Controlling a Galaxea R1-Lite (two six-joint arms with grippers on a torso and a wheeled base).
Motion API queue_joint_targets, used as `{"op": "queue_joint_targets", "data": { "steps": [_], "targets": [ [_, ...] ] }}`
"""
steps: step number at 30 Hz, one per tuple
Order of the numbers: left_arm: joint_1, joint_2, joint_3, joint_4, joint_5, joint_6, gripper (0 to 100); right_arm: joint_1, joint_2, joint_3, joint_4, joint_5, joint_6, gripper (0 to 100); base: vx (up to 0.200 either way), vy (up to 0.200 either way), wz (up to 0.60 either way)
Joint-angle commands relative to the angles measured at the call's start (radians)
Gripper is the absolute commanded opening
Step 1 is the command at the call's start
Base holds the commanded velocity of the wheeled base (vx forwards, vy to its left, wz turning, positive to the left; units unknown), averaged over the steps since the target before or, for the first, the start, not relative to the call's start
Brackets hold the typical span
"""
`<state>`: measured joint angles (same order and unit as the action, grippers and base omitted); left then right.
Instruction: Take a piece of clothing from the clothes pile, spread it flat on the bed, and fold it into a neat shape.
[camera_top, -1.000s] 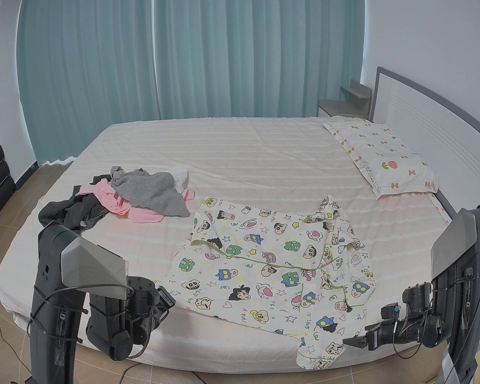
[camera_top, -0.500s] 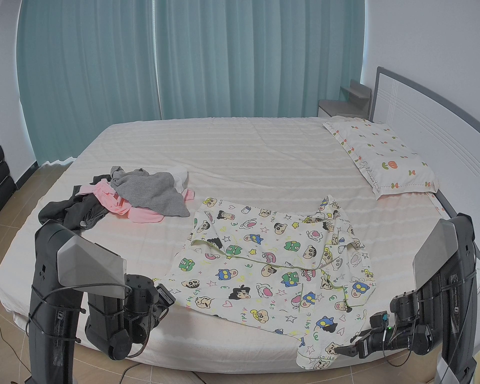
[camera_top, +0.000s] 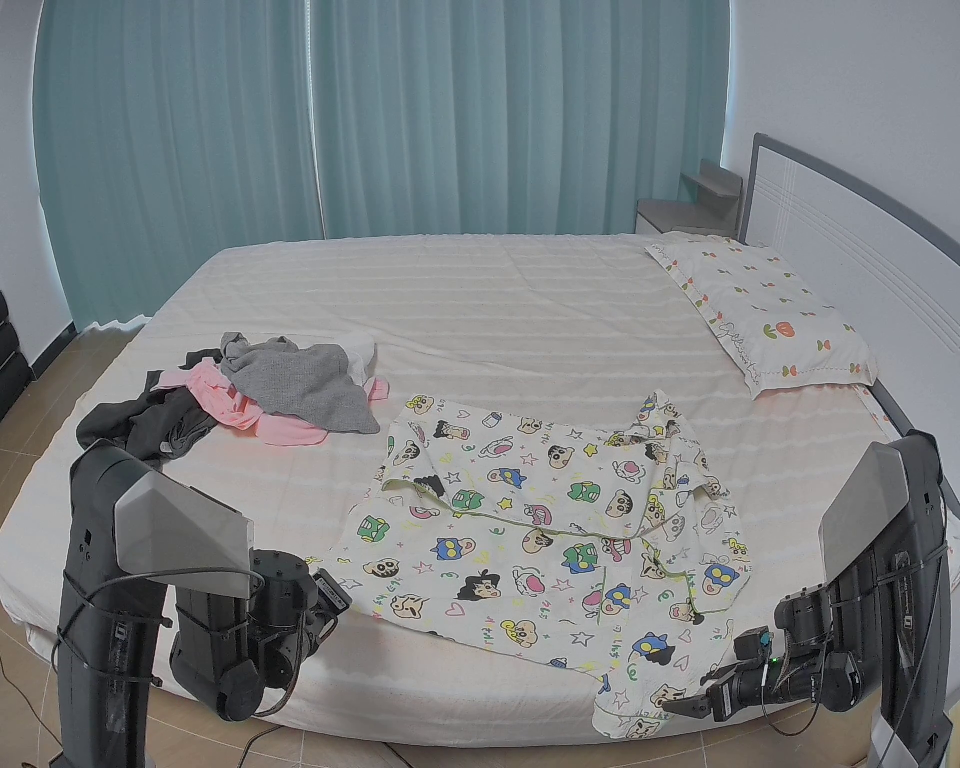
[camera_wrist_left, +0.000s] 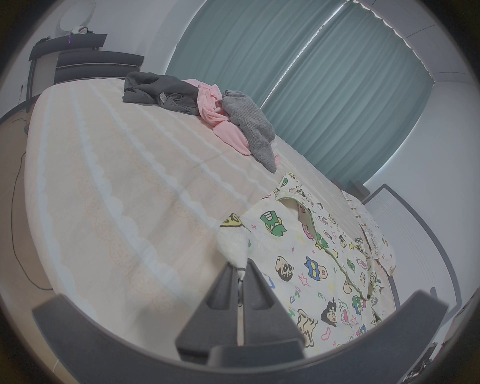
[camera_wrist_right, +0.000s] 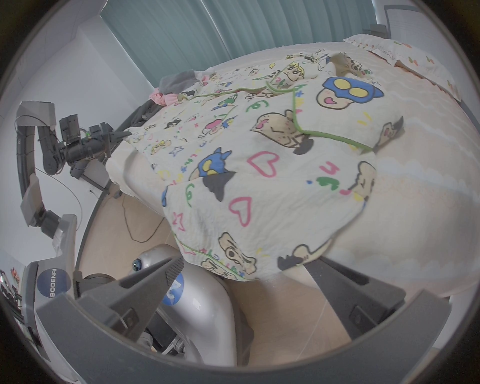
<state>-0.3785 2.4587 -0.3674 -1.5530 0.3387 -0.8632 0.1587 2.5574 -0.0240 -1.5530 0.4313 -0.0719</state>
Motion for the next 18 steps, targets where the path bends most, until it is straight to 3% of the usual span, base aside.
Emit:
{"op": "queue_joint_targets", "data": {
  "steps": [1, 18],
  "targets": [
    [0.0, 0.0, 0.001, -0.01, 0.0, 0.0, 0, -0.002, -0.031, 0.01, -0.018, 0.021, 0.0, 100, 0.0, 0.0, 0.0],
    [-0.002, 0.002, 0.002, -0.01, 0.0, 0.0, 0, -0.011, -0.013, -0.016, -0.018, 0.037, -0.002, 100, 0.0, 0.0, 0.0]
  ]
}}
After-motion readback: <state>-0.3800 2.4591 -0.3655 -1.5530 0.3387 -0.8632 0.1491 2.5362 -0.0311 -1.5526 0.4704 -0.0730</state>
